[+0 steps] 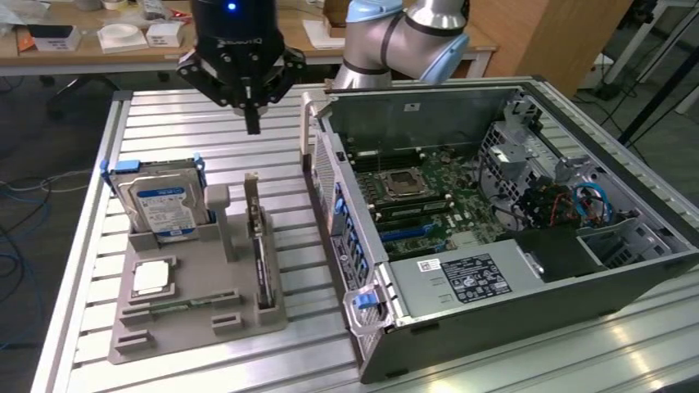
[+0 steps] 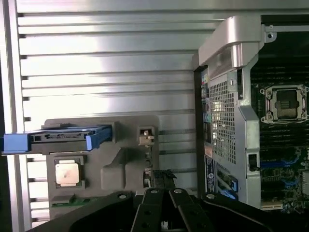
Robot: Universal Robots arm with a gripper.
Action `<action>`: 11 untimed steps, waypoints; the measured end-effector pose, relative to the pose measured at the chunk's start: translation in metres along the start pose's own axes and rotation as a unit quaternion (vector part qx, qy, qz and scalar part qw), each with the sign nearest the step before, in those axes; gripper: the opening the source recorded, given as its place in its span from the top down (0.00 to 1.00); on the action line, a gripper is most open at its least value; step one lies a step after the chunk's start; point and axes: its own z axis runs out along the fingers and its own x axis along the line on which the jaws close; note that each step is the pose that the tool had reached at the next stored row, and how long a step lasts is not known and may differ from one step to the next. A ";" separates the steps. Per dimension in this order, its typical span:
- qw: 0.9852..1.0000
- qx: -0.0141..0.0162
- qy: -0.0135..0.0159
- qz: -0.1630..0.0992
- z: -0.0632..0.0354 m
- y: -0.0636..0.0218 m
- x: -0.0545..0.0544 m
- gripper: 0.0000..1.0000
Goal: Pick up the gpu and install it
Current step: 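Reach for the gpu, then pick up the gpu and move the gpu toward the slot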
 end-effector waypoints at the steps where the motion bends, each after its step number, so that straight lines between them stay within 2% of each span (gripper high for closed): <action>1: 1.000 0.000 0.000 0.000 -0.0002 -0.0003 0.004 0.89; 3: 1.000 0.000 0.000 0.000 -0.0004 -0.0006 0.009 0.89; 11: 1.000 0.000 0.000 0.000 -0.0004 -0.0006 0.009 0.89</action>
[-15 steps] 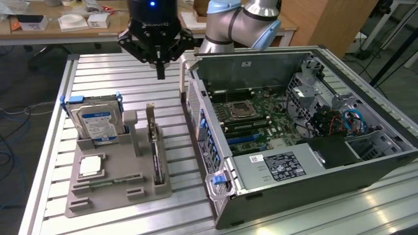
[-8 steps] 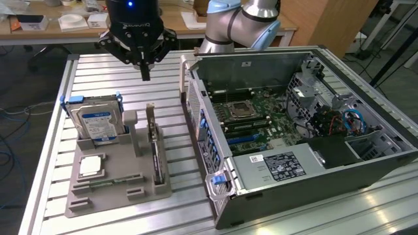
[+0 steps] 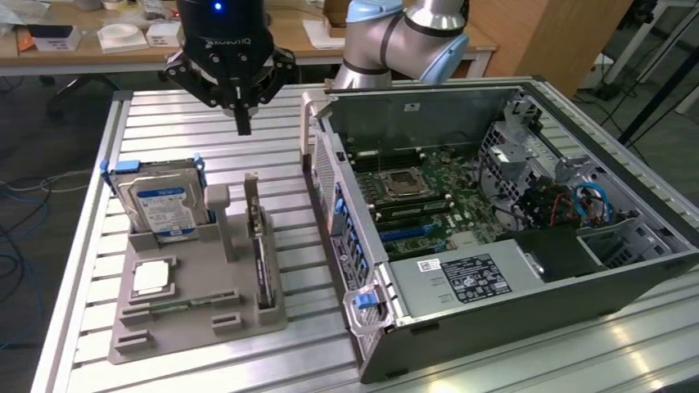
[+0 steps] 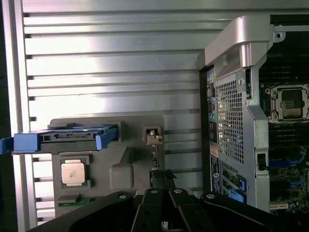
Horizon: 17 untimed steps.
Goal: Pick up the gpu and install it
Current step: 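Pick up the gpu and move the gpu toward the slot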
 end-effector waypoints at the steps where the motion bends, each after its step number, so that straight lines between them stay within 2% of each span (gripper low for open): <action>1: 1.000 0.000 0.000 0.000 0.0000 0.0000 0.000 0.89; 7: 1.000 0.000 0.000 0.000 0.0000 0.0000 0.000 0.89; 8: 1.000 0.000 0.000 0.000 0.0000 0.0000 0.000 0.83; 9: 1.000 0.000 0.000 0.000 0.0000 0.0000 0.000 0.83; 11: 1.000 0.000 0.000 0.000 0.0000 0.0000 0.000 0.71; 12: 1.000 0.000 0.000 0.000 0.0000 0.0000 0.000 0.71; 14: 1.000 0.000 0.000 0.000 0.0000 0.0000 0.000 0.59; 16: 1.000 0.000 0.000 0.000 0.0000 0.0000 0.000 0.59; 17: 1.000 0.000 0.000 0.000 0.0000 0.0000 0.000 0.53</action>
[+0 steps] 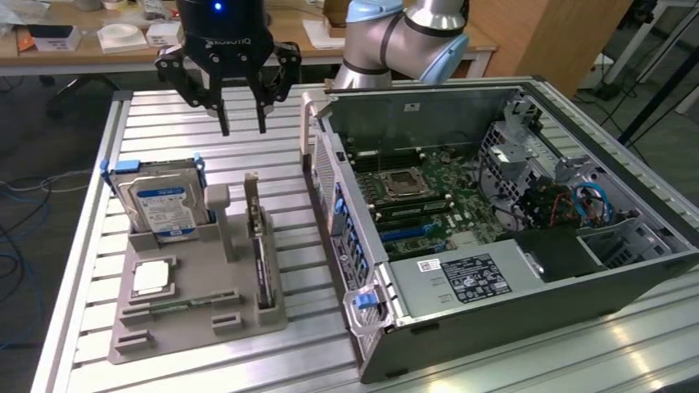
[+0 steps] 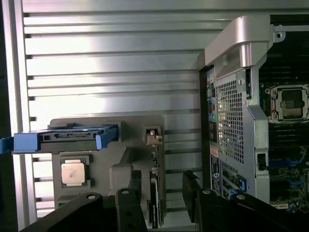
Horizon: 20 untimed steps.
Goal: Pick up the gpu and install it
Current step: 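Pick up the gpu and move the gpu toward the slot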
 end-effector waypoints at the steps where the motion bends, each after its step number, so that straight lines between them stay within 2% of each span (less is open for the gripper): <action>1: 1.000 0.000 0.000 0.000 0.0000 0.0000 0.000 0.53; 6: 1.000 0.000 0.000 0.000 0.0001 -0.0005 -0.001 0.53; 9: 1.000 0.001 0.001 0.001 0.0000 -0.0041 -0.002 0.53; 14: 1.000 0.001 0.001 0.001 0.0006 -0.0219 -0.003 0.53; 20: 1.000 0.000 0.001 0.001 0.0097 -0.0402 -0.004 0.53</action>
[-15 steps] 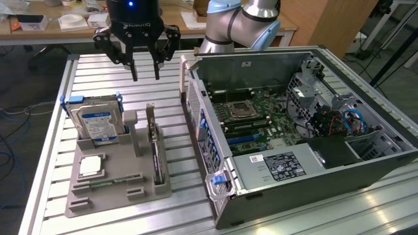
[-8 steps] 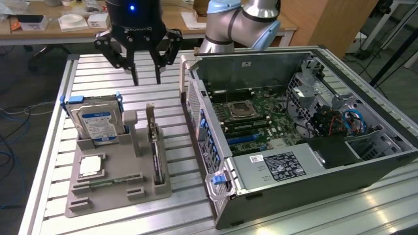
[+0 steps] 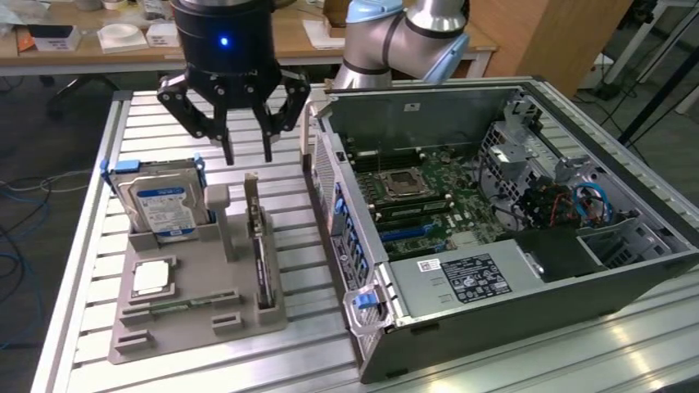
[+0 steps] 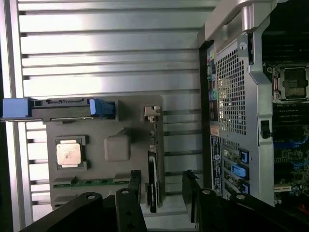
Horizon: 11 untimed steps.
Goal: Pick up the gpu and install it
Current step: 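Pick up the gpu and move the gpu toward the slot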
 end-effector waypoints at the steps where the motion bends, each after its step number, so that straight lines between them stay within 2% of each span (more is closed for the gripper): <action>1: 1.000 0.000 0.000 0.000 0.0016 -0.0024 0.000 0.53; 5: 1.000 0.000 0.000 0.001 0.0074 -0.0074 0.000 0.53; 11: 1.000 -0.001 0.000 0.001 0.0175 -0.0086 0.000 0.53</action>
